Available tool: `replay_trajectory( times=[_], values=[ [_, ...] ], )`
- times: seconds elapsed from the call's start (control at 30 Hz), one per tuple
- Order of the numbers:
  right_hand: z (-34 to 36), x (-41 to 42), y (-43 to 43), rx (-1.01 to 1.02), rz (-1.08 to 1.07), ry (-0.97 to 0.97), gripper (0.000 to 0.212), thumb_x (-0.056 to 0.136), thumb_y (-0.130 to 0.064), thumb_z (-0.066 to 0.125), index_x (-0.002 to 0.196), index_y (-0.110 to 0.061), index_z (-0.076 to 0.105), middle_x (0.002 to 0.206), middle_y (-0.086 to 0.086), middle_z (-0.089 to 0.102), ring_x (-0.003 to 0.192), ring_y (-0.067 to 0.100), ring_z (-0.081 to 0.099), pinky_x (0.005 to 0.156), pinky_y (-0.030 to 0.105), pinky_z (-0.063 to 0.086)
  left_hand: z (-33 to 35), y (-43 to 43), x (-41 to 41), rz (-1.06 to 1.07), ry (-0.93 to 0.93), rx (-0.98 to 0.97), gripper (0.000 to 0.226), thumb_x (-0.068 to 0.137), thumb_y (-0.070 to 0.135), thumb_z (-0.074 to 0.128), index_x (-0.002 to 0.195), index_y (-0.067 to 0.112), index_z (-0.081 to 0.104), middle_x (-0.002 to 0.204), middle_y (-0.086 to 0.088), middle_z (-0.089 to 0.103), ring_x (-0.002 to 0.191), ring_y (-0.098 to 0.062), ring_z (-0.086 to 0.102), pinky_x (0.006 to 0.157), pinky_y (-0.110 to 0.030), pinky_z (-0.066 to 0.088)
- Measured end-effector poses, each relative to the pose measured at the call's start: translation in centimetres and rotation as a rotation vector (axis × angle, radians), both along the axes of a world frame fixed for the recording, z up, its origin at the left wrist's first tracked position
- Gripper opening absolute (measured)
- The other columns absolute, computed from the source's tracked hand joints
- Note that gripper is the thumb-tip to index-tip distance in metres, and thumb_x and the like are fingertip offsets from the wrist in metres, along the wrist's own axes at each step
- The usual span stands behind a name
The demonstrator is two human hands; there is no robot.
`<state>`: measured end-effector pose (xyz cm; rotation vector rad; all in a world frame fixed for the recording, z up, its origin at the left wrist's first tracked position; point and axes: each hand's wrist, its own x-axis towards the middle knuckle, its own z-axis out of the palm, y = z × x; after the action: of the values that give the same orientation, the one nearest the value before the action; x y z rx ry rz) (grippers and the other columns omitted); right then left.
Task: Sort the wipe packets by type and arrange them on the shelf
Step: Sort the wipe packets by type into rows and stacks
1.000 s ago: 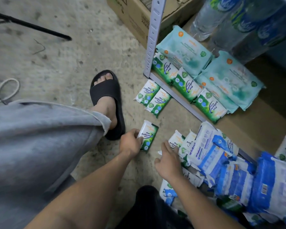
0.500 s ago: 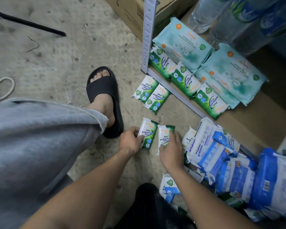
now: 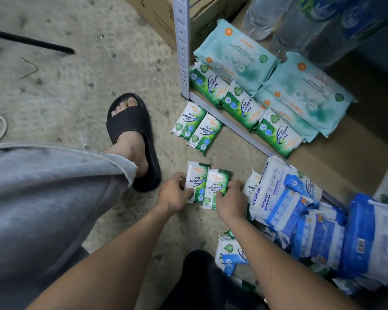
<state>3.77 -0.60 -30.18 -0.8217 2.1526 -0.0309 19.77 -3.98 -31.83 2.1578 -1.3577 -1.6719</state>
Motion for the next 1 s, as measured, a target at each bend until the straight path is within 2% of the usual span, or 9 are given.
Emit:
replay_trajectory(
  times=[0.13, 0.27, 0.33, 0.47, 0.57, 0.67, 0.77, 0.87, 1.0],
  values=[
    [1.3, -0.1, -0.7, -0.01, -0.018, 0.029, 0.023, 0.095, -0.019, 0.062, 0.105, -0.016, 0.041, 0.111, 0.014, 0.067, 0.098, 0.038, 0.065, 0.077, 0.038, 0.051, 0.7, -1.0, -0.4, -0.01, 0.042, -0.006, 0.029, 0.084, 0.008, 0.067, 0.109, 0.023, 0.065, 0.082, 0.014, 0.07, 0.073, -0.001, 0.065, 0.077, -0.024, 0.056],
    [2.8, -1.0, -1.8, -0.078, -0.085, 0.076, 0.026, 0.097, -0.017, 0.06, 0.117, -0.012, 0.045, 0.119, 0.016, 0.064, 0.107, 0.038, 0.061, 0.081, 0.038, 0.049, 1.5, -2.3, -1.5, -0.06, 0.086, -0.041, 0.03, 0.087, 0.011, 0.065, 0.112, 0.026, 0.064, 0.089, 0.007, 0.072, 0.077, -0.01, 0.07, 0.068, -0.019, 0.055],
    [3.7, -1.8, -2.4, -0.1, -0.136, 0.086, 0.025, 0.098, -0.014, 0.056, 0.119, -0.012, 0.044, 0.122, 0.016, 0.062, 0.107, 0.037, 0.061, 0.075, 0.035, 0.045, 2.0, -3.1, -2.4, -0.104, 0.083, -0.063, 0.028, 0.088, 0.012, 0.065, 0.111, 0.029, 0.063, 0.09, 0.008, 0.071, 0.075, -0.008, 0.069, 0.063, -0.015, 0.052],
    [4.7, -3.4, -3.6, -0.123, -0.193, 0.129, 0.025, 0.099, -0.012, 0.053, 0.121, -0.013, 0.041, 0.123, 0.015, 0.061, 0.104, 0.038, 0.061, 0.071, 0.033, 0.036, 2.7, -4.9, -5.1, -0.181, 0.022, -0.143, 0.03, 0.086, 0.016, 0.065, 0.114, 0.028, 0.063, 0.093, 0.008, 0.071, 0.081, -0.015, 0.069, 0.078, -0.032, 0.056],
    [4.9, -4.5, -4.6, -0.15, -0.202, 0.13, 0.027, 0.099, -0.009, 0.052, 0.122, -0.012, 0.04, 0.125, 0.018, 0.06, 0.106, 0.04, 0.059, 0.072, 0.035, 0.038, 2.7, -6.0, -7.0, -0.196, 0.02, -0.202, 0.033, 0.086, 0.016, 0.065, 0.117, 0.025, 0.062, 0.094, 0.008, 0.069, 0.089, -0.019, 0.067, 0.084, -0.035, 0.054],
    [5.1, -5.3, -5.0, -0.159, -0.149, 0.122, 0.037, 0.096, -0.004, 0.054, 0.13, -0.011, 0.042, 0.128, 0.018, 0.057, 0.11, 0.038, 0.058, 0.075, 0.036, 0.043, 2.4, -6.7, -8.0, -0.231, -0.016, -0.309, 0.04, 0.088, 0.012, 0.06, 0.127, 0.02, 0.06, 0.11, 0.001, 0.071, 0.1, -0.022, 0.065, 0.09, -0.038, 0.053],
    [4.6, -5.5, -4.8, -0.147, -0.002, 0.107, 0.051, 0.09, -0.001, 0.058, 0.138, -0.008, 0.042, 0.137, 0.017, 0.051, 0.119, 0.037, 0.055, 0.09, 0.04, 0.047, 1.9, -6.9, -8.0, -0.42, -0.164, -0.421, 0.05, 0.089, 0.009, 0.059, 0.138, 0.019, 0.056, 0.132, -0.005, 0.062, 0.118, -0.028, 0.055, 0.098, -0.037, 0.046],
    [3.6, -5.3, -4.8, -0.079, 0.093, 0.071, 0.053, 0.088, 0.001, 0.059, 0.139, -0.005, 0.046, 0.142, 0.016, 0.047, 0.127, 0.033, 0.049, 0.096, 0.036, 0.045, 1.3, -7.0, -7.4, -0.646, -0.324, -0.51, 0.06, 0.085, 0.011, 0.061, 0.142, 0.026, 0.052, 0.143, 0.003, 0.054, 0.124, -0.027, 0.044, 0.1, -0.038, 0.037],
    [2.6, -5.1, -4.6, -0.074, 0.114, 0.04, 0.058, 0.087, 0.0, 0.061, 0.143, -0.004, 0.045, 0.148, 0.016, 0.039, 0.137, 0.03, 0.039, 0.106, 0.031, 0.037, 0.5, -7.6, -6.6, -0.836, -0.404, -0.565, 0.064, 0.084, 0.02, 0.068, 0.144, 0.03, 0.049, 0.153, 0.008, 0.044, 0.138, -0.027, 0.035, 0.106, -0.04, 0.027]
  ],
)
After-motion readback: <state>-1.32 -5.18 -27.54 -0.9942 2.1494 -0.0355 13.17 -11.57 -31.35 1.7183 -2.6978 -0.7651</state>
